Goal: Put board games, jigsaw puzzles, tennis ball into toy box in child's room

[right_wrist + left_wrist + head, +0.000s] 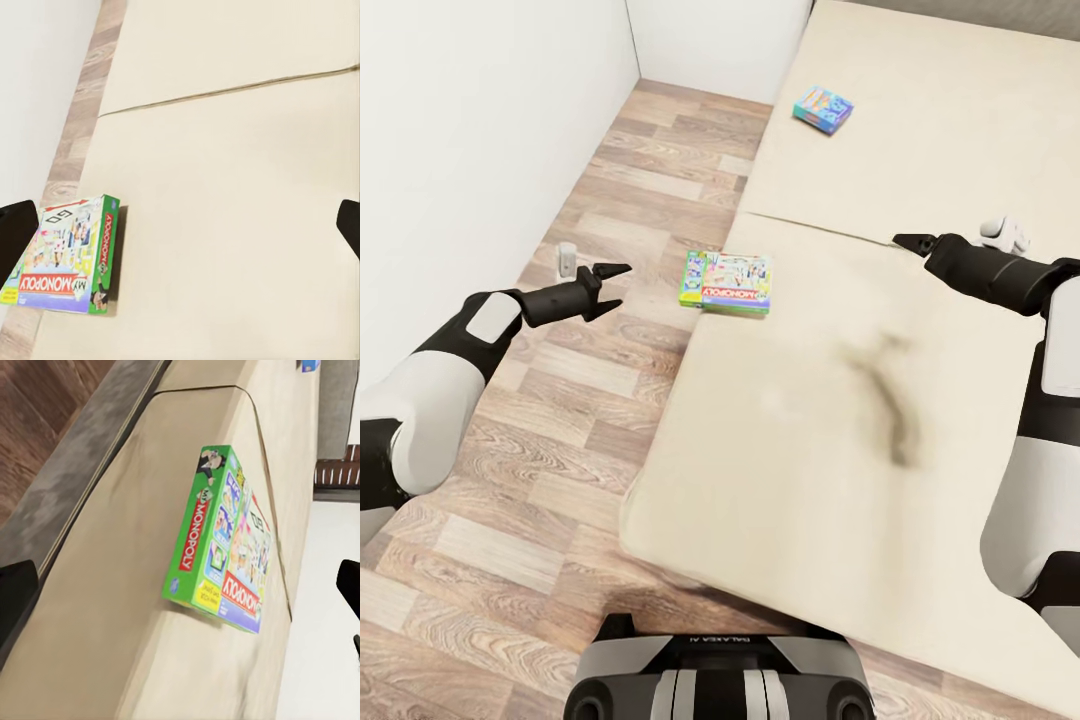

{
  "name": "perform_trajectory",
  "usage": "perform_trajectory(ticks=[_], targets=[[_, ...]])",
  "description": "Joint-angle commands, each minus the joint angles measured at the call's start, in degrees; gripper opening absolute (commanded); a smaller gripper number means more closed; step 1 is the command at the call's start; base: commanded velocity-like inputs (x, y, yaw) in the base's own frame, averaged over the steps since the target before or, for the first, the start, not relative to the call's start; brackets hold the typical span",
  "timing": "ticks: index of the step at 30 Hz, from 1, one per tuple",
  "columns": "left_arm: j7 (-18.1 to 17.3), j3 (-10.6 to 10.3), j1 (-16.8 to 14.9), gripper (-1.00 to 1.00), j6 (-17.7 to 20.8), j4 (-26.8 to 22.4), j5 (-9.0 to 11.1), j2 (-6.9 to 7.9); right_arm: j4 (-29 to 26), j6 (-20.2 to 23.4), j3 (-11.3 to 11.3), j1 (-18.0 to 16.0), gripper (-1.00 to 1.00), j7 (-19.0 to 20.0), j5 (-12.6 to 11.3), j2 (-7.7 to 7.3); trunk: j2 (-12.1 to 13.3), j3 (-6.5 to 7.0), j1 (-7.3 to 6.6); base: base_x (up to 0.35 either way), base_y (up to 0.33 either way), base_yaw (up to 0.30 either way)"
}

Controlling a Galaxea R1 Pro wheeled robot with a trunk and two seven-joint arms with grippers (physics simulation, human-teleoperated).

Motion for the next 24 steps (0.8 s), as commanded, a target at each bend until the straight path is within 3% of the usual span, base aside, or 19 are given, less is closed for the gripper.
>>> perform_trajectory(ticks=[1,10,19,24], targets=[[-0.12,0.25,-0.03,1.00,0.32,0.02,-0.10,-0.01,-0.01,0.27,-0.07,-0.06,1.00,0.27,0.22,0.00,-0.02,-0.11,0.00,0.000,0.000,0.000],[0.95,0.24,-0.27,1.00,0.43,1.43,-0.08,-0.12,3.84,0.27,-0.38,-5.39,1.00,-3.47,0.18,1.14,-0.02,-0.89,0.00,0.000,0.000,0.000],[2.00,0.22,-0.31,1.00,0.46,2.43,-0.08,-0.22,8.64,0.27,-0.46,-12.03,1.00,-4.90,0.16,2.51,-0.02,-1.71,0.00,0.000,0.000,0.000],[2.31,0.18,-0.24,1.00,0.47,2.60,-0.08,-0.22,10.44,0.27,-0.47,-14.10,1.00,-5.17,0.16,2.99,-0.02,-2.18,0.00,0.000,0.000,0.000]])
